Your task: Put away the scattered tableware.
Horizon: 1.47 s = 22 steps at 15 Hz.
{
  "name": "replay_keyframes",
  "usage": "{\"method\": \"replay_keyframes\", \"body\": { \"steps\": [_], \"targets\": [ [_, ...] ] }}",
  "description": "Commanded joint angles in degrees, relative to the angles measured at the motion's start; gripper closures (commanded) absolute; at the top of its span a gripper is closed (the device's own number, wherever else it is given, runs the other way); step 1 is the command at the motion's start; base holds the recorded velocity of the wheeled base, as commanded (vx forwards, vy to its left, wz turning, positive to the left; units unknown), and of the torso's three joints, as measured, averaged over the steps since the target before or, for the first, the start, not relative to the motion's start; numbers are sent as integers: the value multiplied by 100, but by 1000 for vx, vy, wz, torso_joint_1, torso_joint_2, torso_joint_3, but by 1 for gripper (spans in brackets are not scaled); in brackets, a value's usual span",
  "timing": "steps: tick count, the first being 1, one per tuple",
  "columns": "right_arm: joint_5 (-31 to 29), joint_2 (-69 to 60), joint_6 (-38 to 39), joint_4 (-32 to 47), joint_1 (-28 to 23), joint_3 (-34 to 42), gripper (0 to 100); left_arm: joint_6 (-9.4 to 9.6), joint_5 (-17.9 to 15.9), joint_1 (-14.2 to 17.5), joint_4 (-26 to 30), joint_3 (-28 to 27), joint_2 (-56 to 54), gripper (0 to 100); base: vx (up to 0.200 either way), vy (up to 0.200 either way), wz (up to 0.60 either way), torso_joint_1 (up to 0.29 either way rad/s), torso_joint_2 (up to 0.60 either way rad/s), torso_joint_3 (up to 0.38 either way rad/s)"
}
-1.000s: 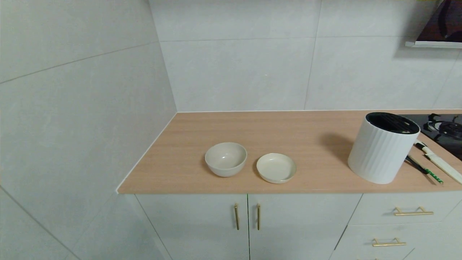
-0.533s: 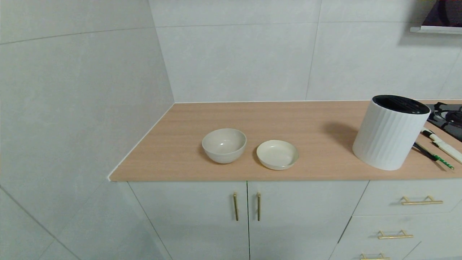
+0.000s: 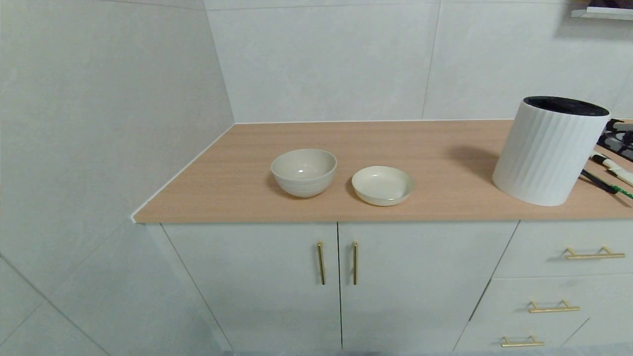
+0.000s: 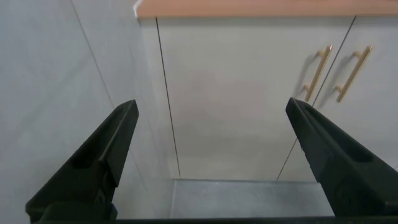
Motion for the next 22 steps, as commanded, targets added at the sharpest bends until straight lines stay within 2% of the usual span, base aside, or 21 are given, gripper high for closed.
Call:
{"method": "replay_keyframes", "body": {
  "steps": [1,16,22],
  "targets": [
    [2,5,2,-2,7,0,0,-2,4,0,0,0,0,0,0,0,0,-193,491,295],
    [2,5,2,-2,-2,0,0,-2,4,0,0,0,0,0,0,0,0,-149,459,303],
    [2,5,2,-2,-2,0,0,-2,-5,0,0,0,0,0,0,0,0,-15,64,47]
  ]
}}
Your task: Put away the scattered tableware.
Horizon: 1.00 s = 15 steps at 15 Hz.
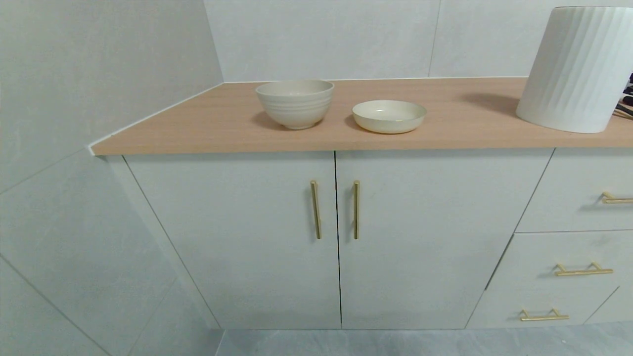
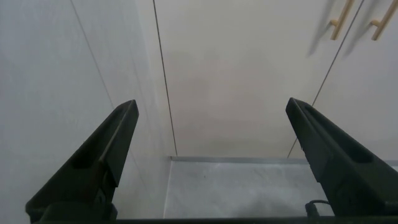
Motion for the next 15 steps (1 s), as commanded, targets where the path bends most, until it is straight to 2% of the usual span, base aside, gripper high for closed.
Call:
{"method": "replay_keyframes", "body": {
  "steps": [1,3,15],
  "targets": [
    [4,5,0,-2,-1,0,0,-3,4,0,0,0,0,0,0,200,0,-2,2,12],
    [4,5,0,-2,-1,0,0,-3,4,0,0,0,0,0,0,200,0,-2,2,10],
    [22,5,-18,-2,-1,-9,0,-3,4,0,0,0,0,0,0,0,0,0,0,0]
  ]
}}
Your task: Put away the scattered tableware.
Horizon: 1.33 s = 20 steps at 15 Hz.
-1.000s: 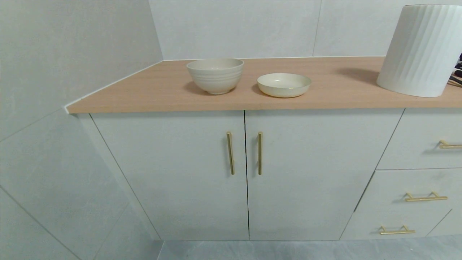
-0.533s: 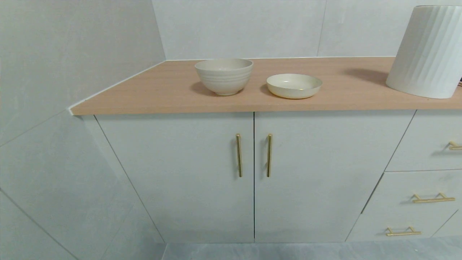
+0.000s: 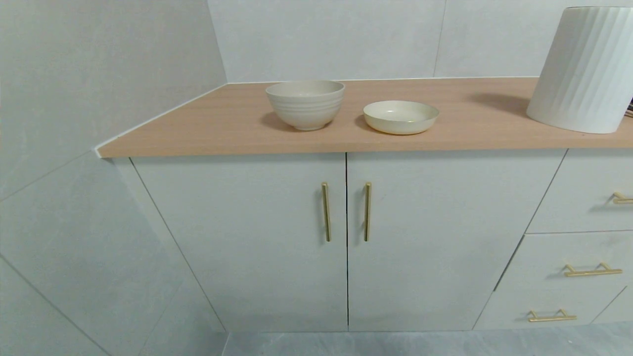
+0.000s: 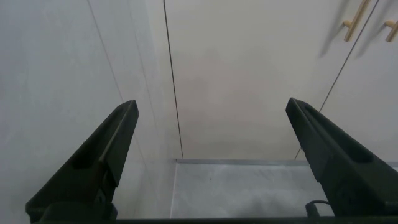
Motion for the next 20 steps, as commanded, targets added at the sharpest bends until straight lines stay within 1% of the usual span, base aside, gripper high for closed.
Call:
{"method": "replay_keyframes", "body": {
  "steps": [1,3,4,5,6,7,9,11,12,14,15,16,17,18,20],
  "targets": [
    [4,5,-2,-2,8,-1,0,-2,4,0,0,0,0,0,0,0,0,0,0,0],
    [-14,5,-11,-11,8,-1,0,-2,4,0,0,0,0,0,0,0,0,0,0,0],
    [12,5,24,-81,8,-133,0,-2,4,0,0,0,0,0,0,0,0,0,0,0],
    [127,31,138,-116,8,-828,0,-2,4,0,0,0,0,0,0,0,0,0,0,0],
    [434,225,253,130,52,-1074,0,-2,4,0,0,0,0,0,0,0,0,0,0,0],
    [891,541,244,429,69,-1162,0,-2,4,0,0,0,0,0,0,0,0,0,0,0],
    [1577,1446,244,543,122,-1206,0,-2,4,0,0,0,0,0,0,0,0,0,0,0],
    [1893,2562,68,534,351,-1548,0,7,4,0,0,0,0,0,0,0,0,0,0,0],
    [2078,3187,33,543,649,-1838,0,7,4,0,0,0,0,0,0,0,0,0,0,0],
    [2148,4382,68,526,1361,-2462,0,7,4,0,0,0,0,0,0,0,0,0,0,0],
    [2157,5041,270,473,1748,-2823,0,7,4,0,0,0,0,0,0,0,0,0,0,0],
    [2166,5428,472,385,2021,-3060,0,7,4,0,0,0,0,0,0,0,0,0,0,0],
    [2157,5973,833,77,2460,-3368,0,15,-5,0,0,0,0,0,0,0,0,0,0,0],
    [2157,6544,1105,-468,2706,-3614,0,15,-5,0,0,0,0,0,0,0,0,0,0,0],
    [2157,7502,1123,-1329,2768,-3877,0,7,-5,0,0,0,0,0,0,0,0,0,0,0]
  ]
}}
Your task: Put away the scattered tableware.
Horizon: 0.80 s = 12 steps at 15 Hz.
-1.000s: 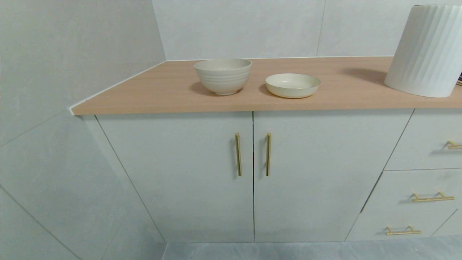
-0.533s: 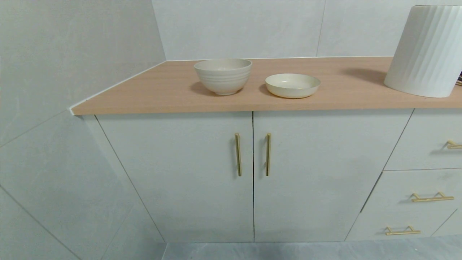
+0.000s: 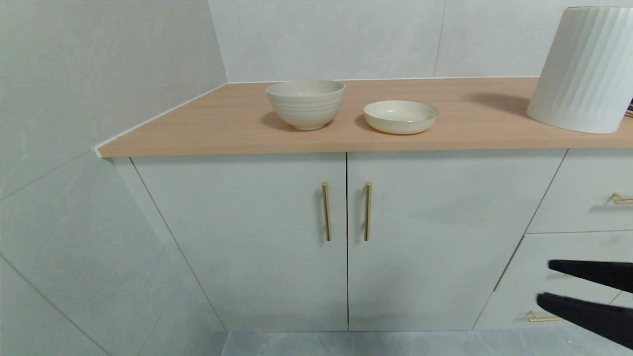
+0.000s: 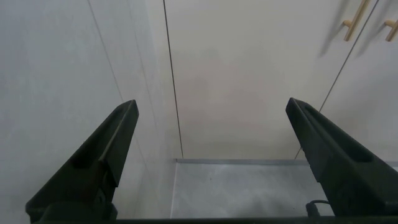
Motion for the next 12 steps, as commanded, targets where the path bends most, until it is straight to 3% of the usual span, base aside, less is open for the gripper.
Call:
{"method": "replay_keyframes", "body": {
  "steps": [1,9,12],
  "targets": [
    [27,2125,230,-1182,495,-686,0,-4,2,0,0,0,0,0,0,0,0,0,0,0],
    [62,4261,230,-1577,917,-2285,0,-4,11,0,0,0,0,0,0,0,0,0,0,0],
    [62,4718,256,-2166,917,-2285,0,-4,11,0,0,0,0,0,0,0,0,0,0,0]
  ]
}}
